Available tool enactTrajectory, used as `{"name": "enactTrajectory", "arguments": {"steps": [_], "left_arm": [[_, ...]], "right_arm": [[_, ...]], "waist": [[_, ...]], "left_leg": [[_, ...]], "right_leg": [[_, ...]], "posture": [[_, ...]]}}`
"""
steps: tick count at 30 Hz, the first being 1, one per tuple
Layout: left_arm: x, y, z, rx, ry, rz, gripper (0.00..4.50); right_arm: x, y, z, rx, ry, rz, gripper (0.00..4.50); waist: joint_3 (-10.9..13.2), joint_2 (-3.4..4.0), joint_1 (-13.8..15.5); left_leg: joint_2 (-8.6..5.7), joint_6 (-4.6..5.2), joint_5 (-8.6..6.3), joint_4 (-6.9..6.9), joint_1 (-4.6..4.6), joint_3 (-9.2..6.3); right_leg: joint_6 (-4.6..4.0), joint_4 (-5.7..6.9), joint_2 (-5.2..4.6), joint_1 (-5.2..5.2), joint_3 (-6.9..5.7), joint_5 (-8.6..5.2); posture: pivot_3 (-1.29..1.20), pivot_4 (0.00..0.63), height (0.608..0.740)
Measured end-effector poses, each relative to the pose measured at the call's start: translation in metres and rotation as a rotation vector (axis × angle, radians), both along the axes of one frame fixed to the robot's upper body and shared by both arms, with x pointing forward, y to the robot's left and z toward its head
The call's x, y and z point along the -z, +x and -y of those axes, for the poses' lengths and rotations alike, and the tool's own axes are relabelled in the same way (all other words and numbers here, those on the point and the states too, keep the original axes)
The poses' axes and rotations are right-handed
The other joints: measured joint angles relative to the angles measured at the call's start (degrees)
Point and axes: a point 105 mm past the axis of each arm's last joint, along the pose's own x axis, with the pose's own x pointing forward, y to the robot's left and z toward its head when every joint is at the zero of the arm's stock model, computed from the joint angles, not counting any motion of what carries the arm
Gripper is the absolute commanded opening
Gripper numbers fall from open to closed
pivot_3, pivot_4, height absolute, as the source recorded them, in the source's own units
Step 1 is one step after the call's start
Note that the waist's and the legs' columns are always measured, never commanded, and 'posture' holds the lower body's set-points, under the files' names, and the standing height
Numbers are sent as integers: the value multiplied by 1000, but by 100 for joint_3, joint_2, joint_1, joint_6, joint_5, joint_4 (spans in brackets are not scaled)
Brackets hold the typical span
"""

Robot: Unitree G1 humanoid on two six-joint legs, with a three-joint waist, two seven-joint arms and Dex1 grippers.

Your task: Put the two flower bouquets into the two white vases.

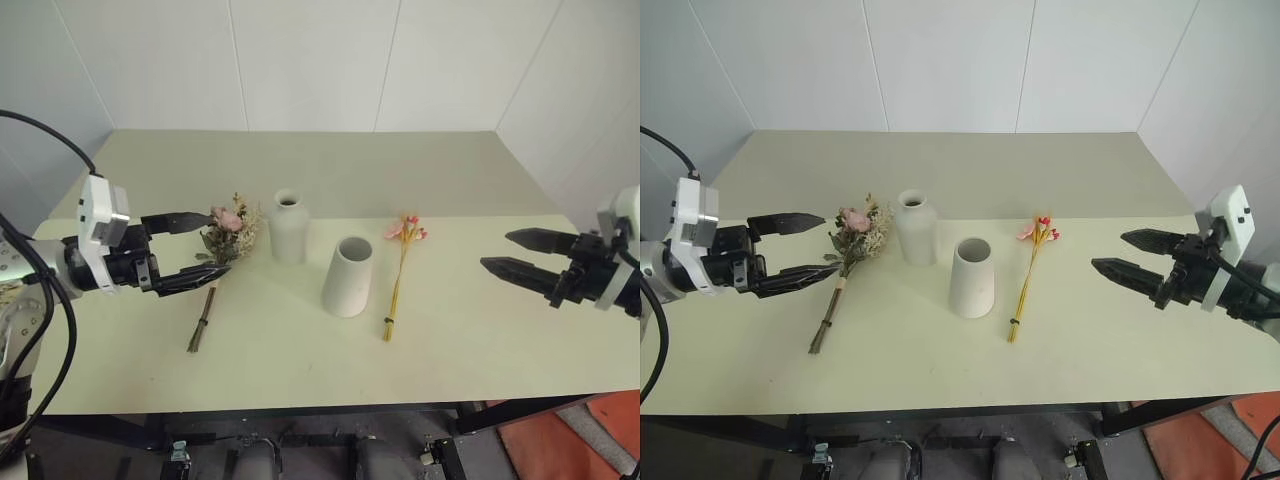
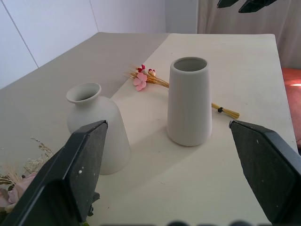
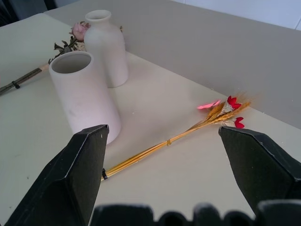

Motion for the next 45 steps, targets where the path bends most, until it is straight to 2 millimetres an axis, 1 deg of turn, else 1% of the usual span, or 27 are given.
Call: {"name": "enactTrajectory", "arguments": {"steps": [13,18,21,23,27,29,32,35,39,43,45], "left_arm": [[0,0,-1,-2,8,4,4500],[0,0,0,1,10,5,4500],[-2,1,-1,0,8,10,4500],[-3,3,0,4,12,14,4500],[-10,4,7,36,17,48,4500],[-9,6,9,43,12,46,4500],[-8,8,11,55,16,40,4500],[-11,10,12,61,13,50,4500],[-11,11,13,67,9,58,4500],[-10,11,13,72,4,57,4500],[-10,11,14,75,5,62,4500]], "right_arm": [[-1,1,-2,-9,-1,4,4443],[5,3,-7,-20,-9,-19,4443],[-2,7,-9,-9,-8,-2,4443],[0,15,-15,15,-23,-53,4443],[5,37,-33,106,-117,-217,4443],[6,46,-41,125,-111,-267,4443],[14,62,-52,178,-124,-367,4443],[26,78,-58,260,-168,-479,4443],[42,101,-75,331,-203,-576,4443],[67,122,-75,437,-259,-653,4443],[77,128,-76,464,-290,-672,4443]], "waist": [[0,0,1],[0,0,-2],[0,0,-3],[0,0,-20],[0,1,-48],[0,1,-48],[0,0,-37],[0,0,-32],[0,1,-42],[0,1,-37],[0,1,-36]], "left_leg": [[0,0,0,0,0,0],[0,0,0,0,0,0],[0,0,0,0,0,0],[0,0,0,1,1,0],[2,0,0,-1,-3,1],[1,0,0,0,-12,1],[0,0,0,1,-26,1],[-1,0,0,2,-32,1],[-1,1,1,1,-33,1],[-2,1,1,1,-37,0],[-2,1,1,1,-40,0]], "right_leg": [[0,0,0,0,0,0],[0,1,0,0,0,0],[0,0,1,0,0,0],[-1,2,1,-1,1,1],[-8,5,4,-13,5,2],[-15,4,4,-19,6,8],[-40,1,3,-28,5,25],[-41,1,3,-34,5,26],[-44,3,4,-35,5,29],[-44,1,3,-37,2,29],[-44,1,3,-37,1,29]], "posture": [[0,150,740],[0,150,740],[0,150,740],[0,150,740],[0,150,740],[0,150,740],[0,150,740],[0,150,740],[0,150,740],[0,150,740],[0,150,740]]}}
